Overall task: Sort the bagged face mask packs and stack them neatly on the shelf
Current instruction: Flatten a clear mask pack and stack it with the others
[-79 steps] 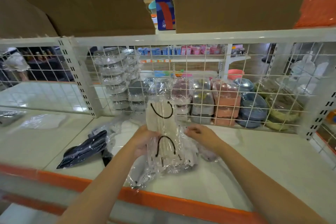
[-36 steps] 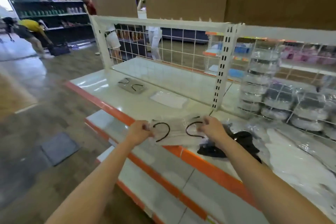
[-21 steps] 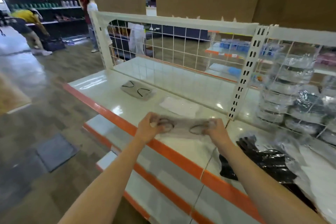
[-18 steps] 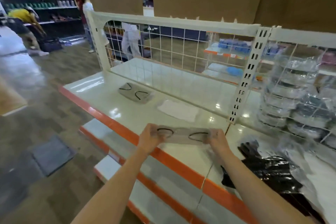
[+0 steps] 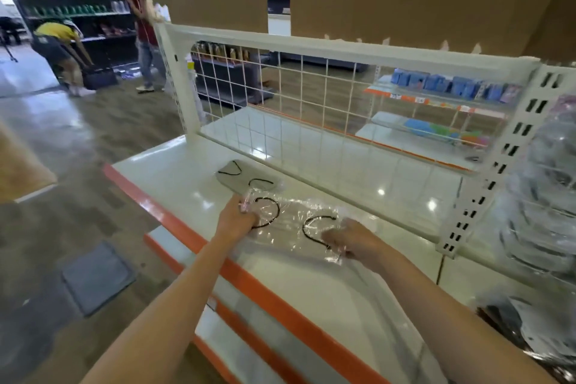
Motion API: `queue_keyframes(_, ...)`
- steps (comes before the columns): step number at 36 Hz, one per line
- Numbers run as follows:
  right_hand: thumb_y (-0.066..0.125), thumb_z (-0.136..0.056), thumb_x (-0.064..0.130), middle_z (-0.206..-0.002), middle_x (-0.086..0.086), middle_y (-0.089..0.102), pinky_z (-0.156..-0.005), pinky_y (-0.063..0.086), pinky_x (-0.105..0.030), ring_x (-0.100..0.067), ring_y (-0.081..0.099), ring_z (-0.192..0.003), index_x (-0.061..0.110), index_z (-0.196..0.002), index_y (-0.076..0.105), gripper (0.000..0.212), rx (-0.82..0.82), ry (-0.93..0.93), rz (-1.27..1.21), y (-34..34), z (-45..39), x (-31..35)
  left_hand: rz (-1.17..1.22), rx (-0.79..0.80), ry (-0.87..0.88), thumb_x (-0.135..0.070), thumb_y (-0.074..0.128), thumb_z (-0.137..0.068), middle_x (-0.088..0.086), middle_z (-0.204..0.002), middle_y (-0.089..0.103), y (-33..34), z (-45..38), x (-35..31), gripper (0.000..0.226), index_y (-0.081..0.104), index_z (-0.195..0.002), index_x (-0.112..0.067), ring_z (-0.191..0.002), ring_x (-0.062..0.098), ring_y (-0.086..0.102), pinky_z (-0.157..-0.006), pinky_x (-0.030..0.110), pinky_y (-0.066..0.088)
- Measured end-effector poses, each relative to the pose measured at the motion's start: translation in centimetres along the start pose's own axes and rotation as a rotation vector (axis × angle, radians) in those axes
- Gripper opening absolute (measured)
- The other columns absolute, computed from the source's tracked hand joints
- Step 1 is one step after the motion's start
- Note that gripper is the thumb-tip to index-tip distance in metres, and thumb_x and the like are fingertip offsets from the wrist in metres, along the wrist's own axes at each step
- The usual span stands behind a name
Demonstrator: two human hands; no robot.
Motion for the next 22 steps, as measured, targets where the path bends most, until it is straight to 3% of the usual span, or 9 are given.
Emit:
queue_keyframes(4, 0.055, -0.086, 0.005, -0.065, -0.002, 0.045, -0.05, 0.036, -0.017, -0.01, 0.042, -0.055, 0.013, -0.079, 0.049, 0.012, 0.005, 0.02, -0.093, 3.1, -3.2, 0.9, -0.018, 0.0, -0.021, 0.0, 0.06, -0.076, 0.005, -0.074, 0.052, -2.9, -3.6, 1.2, 0.021, 0.049, -0.087, -0.013, -0.069, 0.025, 0.054, -0.068, 0.04, 0.049)
queue_keyframes(8, 0.062, -0.083, 0.008, -0.073, -0.004, 0.047, -0.062, 0.037, -0.027, -0.015, 0.046, -0.067, 0.01, -0.081, 0.049, 0.013, -0.111, -0.096, -0.076, 4.8, -5.8, 3.9, 0.107, 0.024, 0.083, 0.009, 0.056, -0.079, 0.006, -0.074, 0.049, -5.7, -7.2, 0.5, 0.02, 0.047, -0.083, -0.008, -0.066, 0.022, 0.052, -0.06, 0.038, 0.05)
queue_keyframes(11, 0.067, -0.074, 0.018, -0.082, -0.021, 0.054, -0.073, 0.041, -0.036, -0.031, 0.055, -0.074, -0.005, -0.089, 0.049, 0.033, -0.174, -0.15, -0.069, 6.3, -7.4, 6.1, 0.222, 0.016, 0.189, 0.015, 0.057, -0.079, 0.005, -0.081, 0.054, -8.2, -9.8, -0.5, 0.025, 0.051, -0.094, -0.004, -0.073, 0.015, 0.054, -0.057, 0.016, 0.051)
queue_keyframes(13, 0.066, -0.074, 0.017, -0.085, -0.023, 0.055, -0.073, 0.044, -0.039, -0.036, 0.055, -0.078, -0.003, -0.087, 0.048, 0.029, -0.207, -0.159, -0.039, 7.5, -8.5, 6.8, 0.209, 0.036, 0.234, 0.016, 0.056, -0.079, 0.004, -0.082, 0.054, -9.4, -11.3, 0.0, 0.027, 0.051, -0.092, -0.006, -0.075, 0.013, 0.053, -0.062, 0.014, 0.048)
queue_keyframes(14, 0.064, -0.078, 0.012, -0.079, -0.015, 0.05, -0.068, 0.041, -0.034, -0.028, 0.051, -0.072, 0.005, -0.078, 0.045, 0.021, -0.23, -0.155, -0.015, 8.0, -8.8, 6.8, 0.165, 0.077, 0.235, 0.016, 0.056, -0.079, 0.003, -0.082, 0.054, -9.5, -11.9, 1.0, 0.027, 0.051, -0.089, -0.009, -0.075, 0.013, 0.053, -0.063, 0.015, 0.047)
queue_keyframes(16, 0.062, -0.082, 0.008, -0.075, 0.002, 0.043, -0.061, 0.033, -0.025, -0.014, 0.042, -0.068, 0.017, -0.073, 0.039, 0.026, -0.251, -0.124, 0.009, 9.5, -9.6, 6.2, 0.028, 0.194, 0.198, 0.008, 0.063, -0.076, 0.003, -0.087, 0.054, -9.2, -13.0, 3.8, 0.028, 0.051, -0.09, -0.012, -0.08, 0.017, 0.053, -0.069, 0.021, 0.047)
queue_keyframes(18, 0.06, -0.087, 0.012, -0.081, 0.005, 0.049, -0.061, 0.036, -0.02, -0.008, 0.047, -0.073, 0.018, -0.084, 0.045, 0.016, -0.276, -0.08, 0.046, 10.7, -9.9, 5.1, -0.144, 0.286, 0.168, -0.014, 0.069, -0.068, 0.005, -0.097, 0.056, -8.8, -13.9, 6.8, 0.038, 0.051, -0.102, -0.014, -0.091, 0.023, 0.054, -0.081, 0.035, 0.047)
queue_keyframes(20, 0.056, -0.092, 0.021, -0.091, 0.002, 0.058, -0.065, 0.04, -0.021, -0.011, 0.054, -0.081, 0.012, -0.1, 0.052, 0.013, -0.302, -0.067, 0.141, 11.2, -10.1, 4.6, -0.234, 0.341, 0.217, -0.02, 0.063, -0.072, 0.0, -0.086, 0.055, -8.6, -14.6, 8.1, 0.023, 0.049, -0.09, -0.02, -0.084, 0.022, 0.053, -0.077, 0.034, 0.045)
queue_keyframes(22, 0.054, -0.093, 0.024, -0.09, -0.003, 0.06, -0.066, 0.039, -0.021, -0.017, 0.055, -0.083, 0.008, -0.095, 0.054, 0.016, -0.329, -0.058, 0.216, 11.3, -10.3, 5.0, -0.263, 0.344, 0.291, -0.008, 0.057, -0.082, -0.006, -0.072, 0.047, -8.8, -15.1, 7.4, 0.023, 0.041, -0.073, -0.022, -0.074, 0.017, 0.047, -0.066, 0.024, 0.038)
Point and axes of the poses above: each hand's wrist, its own z-axis away from the middle knuckle, its own y-axis out of the palm, x = y × z, the point moved 7 cm from there along -z, towards the middle knuckle
